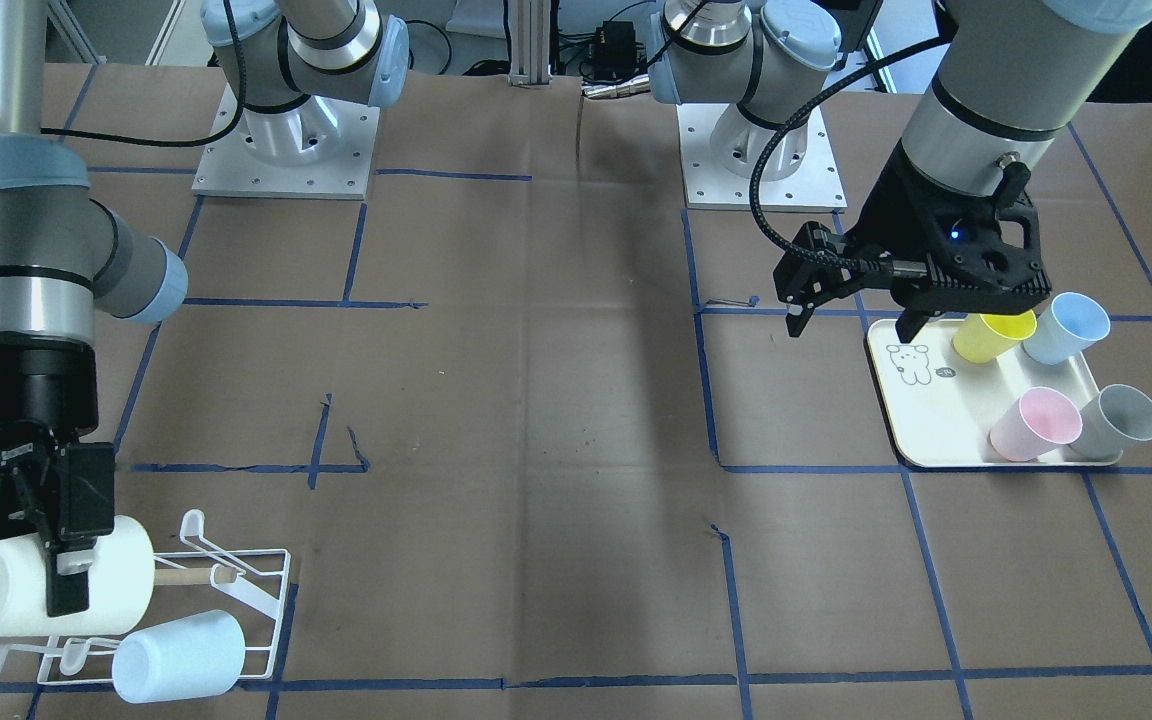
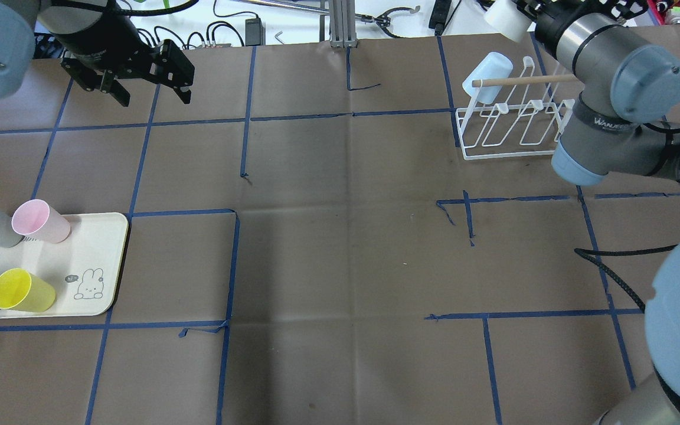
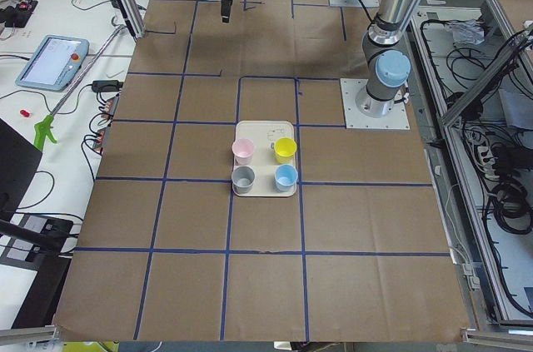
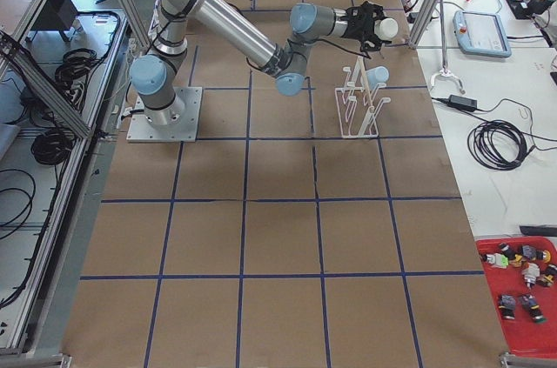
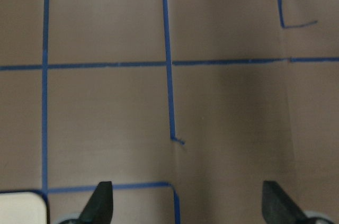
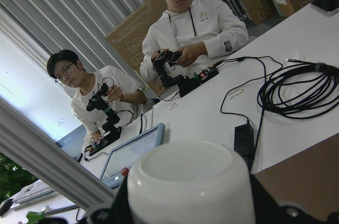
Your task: Transfer IKEA cup to right arm and place on rack
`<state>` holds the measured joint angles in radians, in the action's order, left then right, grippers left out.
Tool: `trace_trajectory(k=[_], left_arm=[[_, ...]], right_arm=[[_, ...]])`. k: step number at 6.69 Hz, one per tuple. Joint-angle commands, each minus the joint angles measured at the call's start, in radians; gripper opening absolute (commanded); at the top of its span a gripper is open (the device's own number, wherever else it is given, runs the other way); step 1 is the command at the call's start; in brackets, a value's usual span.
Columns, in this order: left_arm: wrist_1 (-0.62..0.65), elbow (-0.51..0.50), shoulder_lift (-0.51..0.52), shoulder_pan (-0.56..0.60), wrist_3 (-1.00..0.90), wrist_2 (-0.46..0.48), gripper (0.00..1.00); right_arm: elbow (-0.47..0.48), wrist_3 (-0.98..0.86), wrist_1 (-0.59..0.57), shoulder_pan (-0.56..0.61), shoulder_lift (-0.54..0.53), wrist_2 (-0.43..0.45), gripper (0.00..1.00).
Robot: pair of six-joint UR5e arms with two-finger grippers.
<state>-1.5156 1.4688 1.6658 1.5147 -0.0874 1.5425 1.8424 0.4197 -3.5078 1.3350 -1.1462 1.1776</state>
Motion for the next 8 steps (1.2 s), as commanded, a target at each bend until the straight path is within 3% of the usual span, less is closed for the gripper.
trace_trajectory(k=[1, 4, 8], left_arm=[[-0.077, 0.011, -0.012, 0.004, 0.024, 0.005, 1.0], [-0.068, 0.067, -0.029, 0.033, 0.098, 0.007, 1.0], [-0.063, 0.074, -0.027, 0.035, 0.1, 0.007, 1.0]], right_arm=[[-0.047, -0.275, -0.002, -0.08, 0.054, -0.003, 0.1], [-0.185, -0.349, -0.007, -0.115, 0.189, -0.004, 0.1], [-0.14, -0.398, -0.075, -0.115, 0.243, -0.001, 0.1]])
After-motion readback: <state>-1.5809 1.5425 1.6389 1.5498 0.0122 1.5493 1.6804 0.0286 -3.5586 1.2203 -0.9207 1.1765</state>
